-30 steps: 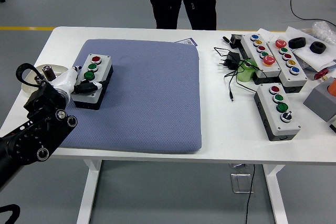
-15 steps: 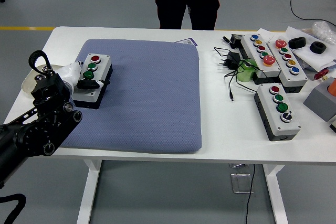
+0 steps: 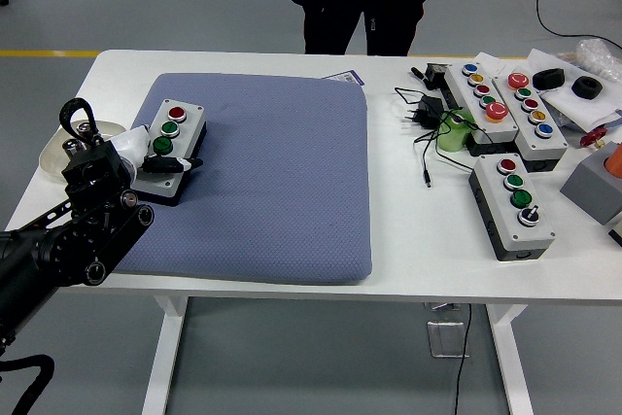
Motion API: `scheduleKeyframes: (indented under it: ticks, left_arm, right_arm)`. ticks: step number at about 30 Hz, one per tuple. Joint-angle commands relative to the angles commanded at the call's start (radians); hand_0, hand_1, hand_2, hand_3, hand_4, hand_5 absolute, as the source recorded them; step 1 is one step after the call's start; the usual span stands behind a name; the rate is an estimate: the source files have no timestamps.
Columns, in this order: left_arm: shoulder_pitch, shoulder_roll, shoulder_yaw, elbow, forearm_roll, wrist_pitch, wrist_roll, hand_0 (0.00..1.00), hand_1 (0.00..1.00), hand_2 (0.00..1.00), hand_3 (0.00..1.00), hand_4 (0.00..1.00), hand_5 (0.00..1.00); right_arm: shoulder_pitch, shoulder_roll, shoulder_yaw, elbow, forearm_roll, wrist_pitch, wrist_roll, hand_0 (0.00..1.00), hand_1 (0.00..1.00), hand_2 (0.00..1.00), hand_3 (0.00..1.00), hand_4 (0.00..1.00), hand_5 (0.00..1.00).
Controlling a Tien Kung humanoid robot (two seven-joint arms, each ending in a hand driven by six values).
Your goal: Pick up the button,place it on the desk,press the button,press the button
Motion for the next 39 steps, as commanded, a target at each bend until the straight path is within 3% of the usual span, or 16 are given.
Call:
scheduleKeyframes:
  ticks: [1,2,7,8,13,14,19,20,25,26,31,32,35,39]
  left_arm:
    - [0.000,0.001,0.001,-0.004,0.009,0.003,0.000,0.818,0.960,0.998,0.998,0.998,0.650]
    - [-0.001,0.002,0.001,-0.008,0.020,0.003,0.000,0.745,0.880,0.997,0.888,0.998,0.640]
    - [-0.007,0.003,0.003,0.000,0.061,-0.017,0.000,0.745,0.880,0.997,0.888,0.998,0.640]
    - [-0.009,0.003,0.003,0.006,0.059,-0.022,0.000,0.623,0.753,0.796,0.735,0.998,0.619]
    - [-0.010,0.008,0.005,0.027,0.061,-0.058,0.000,0.623,0.753,0.796,0.735,0.998,0.619]
    - [-0.010,0.008,0.006,0.031,0.063,-0.058,0.000,0.449,0.466,0.449,0.543,0.755,0.189]
    - [-0.008,0.009,0.012,0.053,0.061,-0.030,0.000,0.449,0.466,0.449,0.543,0.755,0.189]
    - [-0.008,0.010,0.013,0.054,0.061,-0.024,0.000,0.314,0.279,0.296,0.380,0.520,0.002]
    - [-0.005,0.014,0.019,0.049,0.062,0.023,-0.016,0.314,0.279,0.296,0.380,0.520,0.002]
    - [-0.005,0.014,0.019,0.048,0.063,0.039,-0.028,0.175,0.197,0.242,0.310,0.260,0.002]
    - [-0.004,0.016,0.021,0.054,0.087,0.104,-0.092,0.175,0.197,0.242,0.310,0.260,0.002]
    - [-0.003,0.017,0.022,0.054,0.088,0.118,-0.109,0.048,0.096,0.182,0.242,0.002,0.002]
    - [-0.002,0.018,0.024,0.055,0.089,0.133,-0.150,0.048,0.096,0.182,0.242,0.002,0.002]
    - [-0.003,0.019,0.026,0.065,0.097,0.104,-0.202,0.011,0.069,0.140,0.198,0.002,0.002]
  right_arm:
    - [0.000,0.000,-0.001,0.000,0.001,0.000,0.000,0.751,0.703,0.715,0.583,0.181,0.136]
    - [-0.001,0.000,-0.002,0.000,0.001,0.000,0.000,0.749,0.703,0.715,0.583,0.181,0.137]
    - [0.001,0.000,-0.003,0.000,0.003,0.000,0.001,0.749,0.703,0.715,0.583,0.181,0.137]
    - [0.002,0.000,-0.003,0.000,0.003,0.000,0.001,0.751,0.703,0.715,0.583,0.182,0.137]
    - [0.004,-0.001,-0.001,0.000,0.004,0.000,0.002,0.751,0.703,0.715,0.583,0.182,0.137]
    - [0.004,-0.001,-0.001,0.000,0.004,0.000,0.002,0.750,0.703,0.715,0.583,0.182,0.137]
    - [0.005,0.000,0.001,0.000,0.002,0.000,0.001,0.750,0.703,0.715,0.583,0.182,0.137]
    - [0.005,-0.001,0.001,0.000,0.002,0.000,0.001,0.750,0.703,0.715,0.583,0.182,0.137]
    - [0.006,-0.001,0.003,0.000,0.001,0.000,0.002,0.750,0.703,0.715,0.583,0.182,0.137]
    - [0.006,-0.001,0.002,0.000,0.001,0.000,0.002,0.750,0.703,0.715,0.583,0.182,0.137]
    - [0.007,-0.001,0.003,0.000,0.000,0.000,0.002,0.750,0.703,0.715,0.583,0.182,0.137]
    - [0.007,-0.001,0.003,0.000,0.000,0.000,0.002,0.750,0.703,0.715,0.583,0.182,0.138]
    - [0.008,-0.001,0.003,0.000,0.001,0.000,0.002,0.750,0.703,0.715,0.583,0.182,0.138]
    - [0.008,-0.001,0.004,0.000,0.000,0.000,0.001,0.750,0.703,0.715,0.583,0.182,0.137]
